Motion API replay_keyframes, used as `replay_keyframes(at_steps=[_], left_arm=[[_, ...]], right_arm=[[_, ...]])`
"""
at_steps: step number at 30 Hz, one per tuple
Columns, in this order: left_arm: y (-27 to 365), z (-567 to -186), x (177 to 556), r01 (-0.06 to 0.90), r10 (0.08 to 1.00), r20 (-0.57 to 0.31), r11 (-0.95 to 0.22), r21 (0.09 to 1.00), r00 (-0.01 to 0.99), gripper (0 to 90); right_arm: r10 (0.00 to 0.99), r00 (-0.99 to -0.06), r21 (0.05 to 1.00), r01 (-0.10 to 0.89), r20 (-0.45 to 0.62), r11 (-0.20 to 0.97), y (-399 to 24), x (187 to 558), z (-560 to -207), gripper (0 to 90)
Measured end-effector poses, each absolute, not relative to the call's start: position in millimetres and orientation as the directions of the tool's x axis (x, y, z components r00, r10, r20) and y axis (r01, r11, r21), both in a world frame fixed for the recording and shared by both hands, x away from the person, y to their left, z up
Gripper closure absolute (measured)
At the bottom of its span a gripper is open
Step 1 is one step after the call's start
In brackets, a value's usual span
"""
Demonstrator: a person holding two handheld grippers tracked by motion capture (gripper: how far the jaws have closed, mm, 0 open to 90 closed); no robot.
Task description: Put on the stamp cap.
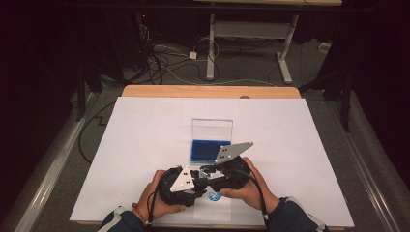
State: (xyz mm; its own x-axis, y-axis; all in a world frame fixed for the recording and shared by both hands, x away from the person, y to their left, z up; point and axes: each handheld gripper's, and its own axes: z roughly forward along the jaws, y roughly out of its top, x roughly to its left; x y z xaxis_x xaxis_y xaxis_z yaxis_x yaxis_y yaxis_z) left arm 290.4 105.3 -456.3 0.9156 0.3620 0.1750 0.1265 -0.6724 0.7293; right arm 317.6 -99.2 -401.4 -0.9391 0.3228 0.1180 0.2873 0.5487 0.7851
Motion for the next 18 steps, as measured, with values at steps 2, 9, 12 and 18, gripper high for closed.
replay_keyframes(at_steps=[2, 9, 12, 18], left_arm=[[105, -457, 291, 0.128, 0.362, 0.17, -0.669, 0.732, 0.916, 36.4], [107, -455, 292, 0.122, 0.366, 0.138, -0.605, 0.787, 0.92, 36.1], [108, -455, 291, 0.12, 0.371, 0.134, -0.586, 0.801, 0.919, 35.7], [108, -455, 290, 0.114, 0.378, 0.131, -0.561, 0.82, 0.917, 31.8]], right_arm=[[0.325, -0.938, 0.783, 0.288, 0.116, 0.551, -99, 317, -401, 57.8], [0.335, -0.937, 0.804, 0.276, 0.102, 0.527, -101, 315, -395, 57.8], [0.336, -0.937, 0.813, 0.271, 0.1, 0.515, -102, 314, -392, 57.8], [0.34, -0.936, 0.822, 0.263, 0.091, 0.506, -104, 313, -390, 57.8]])
